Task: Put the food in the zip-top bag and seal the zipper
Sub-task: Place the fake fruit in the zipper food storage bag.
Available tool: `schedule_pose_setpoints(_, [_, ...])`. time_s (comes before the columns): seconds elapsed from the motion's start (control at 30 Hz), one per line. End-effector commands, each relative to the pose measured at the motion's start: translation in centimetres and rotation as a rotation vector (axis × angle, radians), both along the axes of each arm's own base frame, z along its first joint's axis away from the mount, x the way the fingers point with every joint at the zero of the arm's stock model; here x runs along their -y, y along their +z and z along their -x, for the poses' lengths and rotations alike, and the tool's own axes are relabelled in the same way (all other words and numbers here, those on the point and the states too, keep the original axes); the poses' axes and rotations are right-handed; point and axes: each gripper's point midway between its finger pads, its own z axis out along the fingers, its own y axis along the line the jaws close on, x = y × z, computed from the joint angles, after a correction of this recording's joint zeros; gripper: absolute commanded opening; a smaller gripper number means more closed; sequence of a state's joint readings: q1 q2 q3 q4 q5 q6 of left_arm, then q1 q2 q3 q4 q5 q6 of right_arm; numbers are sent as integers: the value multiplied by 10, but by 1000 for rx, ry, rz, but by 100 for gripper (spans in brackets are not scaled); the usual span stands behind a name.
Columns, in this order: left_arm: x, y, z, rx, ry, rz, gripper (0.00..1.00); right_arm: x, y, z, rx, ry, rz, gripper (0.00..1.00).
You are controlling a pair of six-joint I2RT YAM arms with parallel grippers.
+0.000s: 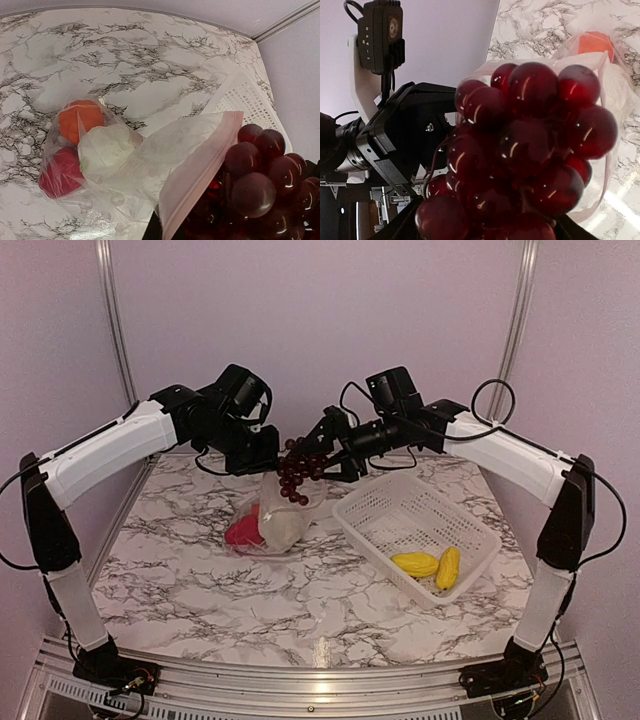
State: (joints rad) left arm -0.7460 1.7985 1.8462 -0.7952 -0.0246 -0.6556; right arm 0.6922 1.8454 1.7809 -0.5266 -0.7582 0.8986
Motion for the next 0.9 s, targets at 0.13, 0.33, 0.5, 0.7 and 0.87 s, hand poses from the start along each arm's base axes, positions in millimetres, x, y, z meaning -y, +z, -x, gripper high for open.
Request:
schedule_pose_setpoints(0.13, [-5, 22, 0, 25, 37, 88, 0, 22, -1, 12, 90, -4, 101, 63])
schedule_pose_setpoints(0.33, [-2, 19, 5, 0, 22, 107, 0, 22, 8, 16, 132, 5, 101, 61])
schedule_pose_setpoints(0.5, [-5, 22, 7, 7, 23, 109, 0, 35, 26, 8, 246, -39, 153, 59])
schedule_pose_setpoints(0.7, [-4, 26, 11, 4, 8, 121, 0, 60, -24, 0, 303, -55, 391, 58])
schedule_pose_setpoints(0.87, [-3, 28, 15, -3, -9, 133, 0, 59, -60, -1, 286, -42, 456, 59])
